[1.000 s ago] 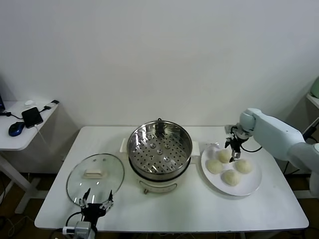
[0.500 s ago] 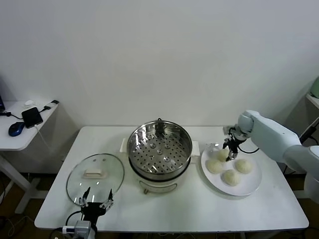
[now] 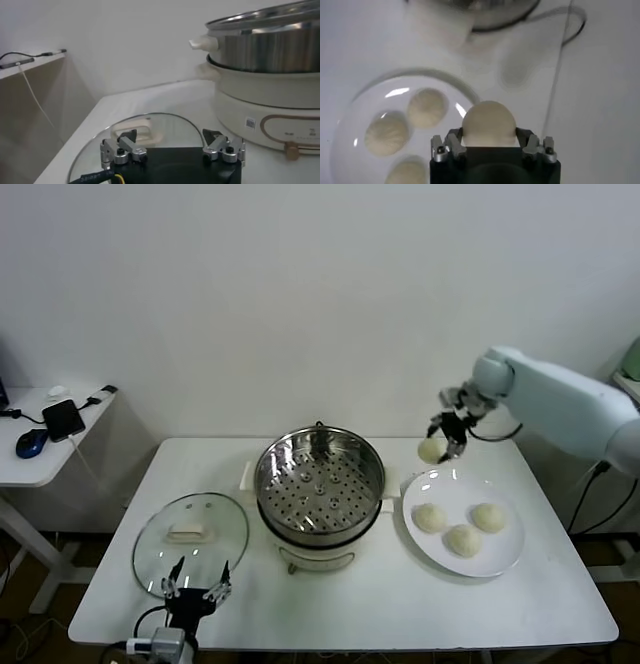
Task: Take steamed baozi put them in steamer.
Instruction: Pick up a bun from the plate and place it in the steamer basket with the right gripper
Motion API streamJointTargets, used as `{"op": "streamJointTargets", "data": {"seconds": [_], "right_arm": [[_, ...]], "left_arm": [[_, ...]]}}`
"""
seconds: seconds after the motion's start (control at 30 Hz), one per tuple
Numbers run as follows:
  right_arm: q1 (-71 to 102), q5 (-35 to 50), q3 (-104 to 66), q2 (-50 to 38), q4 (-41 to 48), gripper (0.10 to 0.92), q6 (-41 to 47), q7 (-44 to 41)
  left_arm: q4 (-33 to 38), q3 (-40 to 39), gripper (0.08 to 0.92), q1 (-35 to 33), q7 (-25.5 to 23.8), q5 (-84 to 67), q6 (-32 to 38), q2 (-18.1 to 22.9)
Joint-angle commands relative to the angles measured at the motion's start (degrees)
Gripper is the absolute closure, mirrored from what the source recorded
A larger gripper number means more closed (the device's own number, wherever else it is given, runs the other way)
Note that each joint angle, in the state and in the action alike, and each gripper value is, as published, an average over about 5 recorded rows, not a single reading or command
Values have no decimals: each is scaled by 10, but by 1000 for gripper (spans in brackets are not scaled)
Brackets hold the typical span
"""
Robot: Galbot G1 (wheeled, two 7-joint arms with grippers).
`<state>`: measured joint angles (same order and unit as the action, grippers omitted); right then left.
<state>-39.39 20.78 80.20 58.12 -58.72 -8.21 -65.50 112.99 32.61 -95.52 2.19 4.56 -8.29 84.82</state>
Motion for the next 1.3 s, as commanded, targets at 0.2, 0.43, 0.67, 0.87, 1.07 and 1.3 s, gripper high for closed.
{"op": "streamJointTargets", "data": {"seconds": [0.2, 0.43, 0.67, 0.87, 1.07, 1.3], "right_arm": [[-102, -58, 67, 156, -180, 336, -190, -1], [25, -264, 13, 174, -78, 338, -274, 32], [117, -388, -64, 198, 51, 338, -320, 73], [147, -409, -97, 220, 119, 338, -335, 92], [168, -407, -112, 239, 160, 338, -339, 103], [178, -397, -122, 251, 186, 302, -346, 110]], "left_arm": [[18, -5, 177, -16, 3, 5, 4, -3], [27, -7, 177, -27, 4, 11, 7, -4], [24, -13, 177, -26, 4, 18, 8, -1], [19, -12, 177, -22, 5, 18, 8, 1], [13, -9, 177, -16, 6, 16, 8, 1], [8, -7, 177, -10, 7, 15, 7, 2]]}}
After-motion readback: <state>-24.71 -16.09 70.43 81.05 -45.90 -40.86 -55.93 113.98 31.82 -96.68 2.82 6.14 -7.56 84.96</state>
